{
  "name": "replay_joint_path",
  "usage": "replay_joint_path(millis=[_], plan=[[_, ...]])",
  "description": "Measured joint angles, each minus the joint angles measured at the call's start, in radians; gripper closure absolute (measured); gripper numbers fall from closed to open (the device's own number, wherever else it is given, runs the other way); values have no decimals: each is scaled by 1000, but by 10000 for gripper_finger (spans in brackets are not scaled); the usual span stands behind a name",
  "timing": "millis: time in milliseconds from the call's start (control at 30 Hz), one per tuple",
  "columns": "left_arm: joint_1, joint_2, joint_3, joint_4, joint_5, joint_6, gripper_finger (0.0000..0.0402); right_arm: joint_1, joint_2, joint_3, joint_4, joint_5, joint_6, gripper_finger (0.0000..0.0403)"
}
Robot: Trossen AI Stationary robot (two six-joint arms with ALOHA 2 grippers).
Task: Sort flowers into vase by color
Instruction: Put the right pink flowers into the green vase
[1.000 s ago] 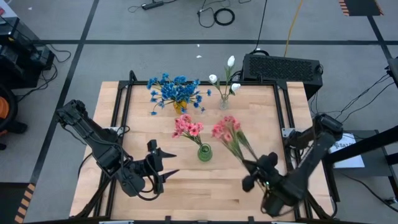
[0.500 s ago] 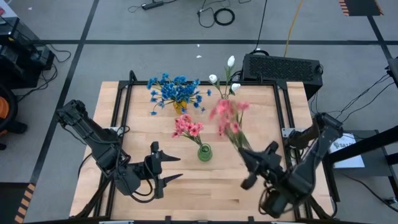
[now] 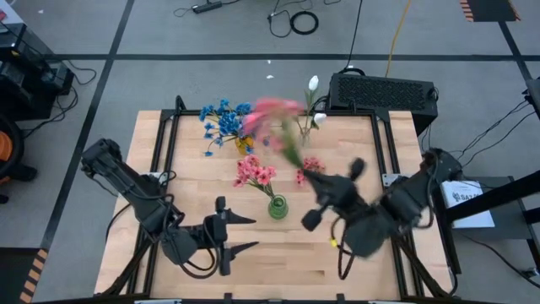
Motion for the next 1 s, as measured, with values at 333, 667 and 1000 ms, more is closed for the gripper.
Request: replay_joint_path(millis=[333,667,1000], plan=[[57,52,0,184,3,85,146,-128,2,4,579,-565,-574,402],[38,73,0,356,-10,163,146,-161,38,-177,1257,-768,-798,402],[-23,73,0,359,-115,208,146,-56,36,-461,1810,-769,-965,402]])
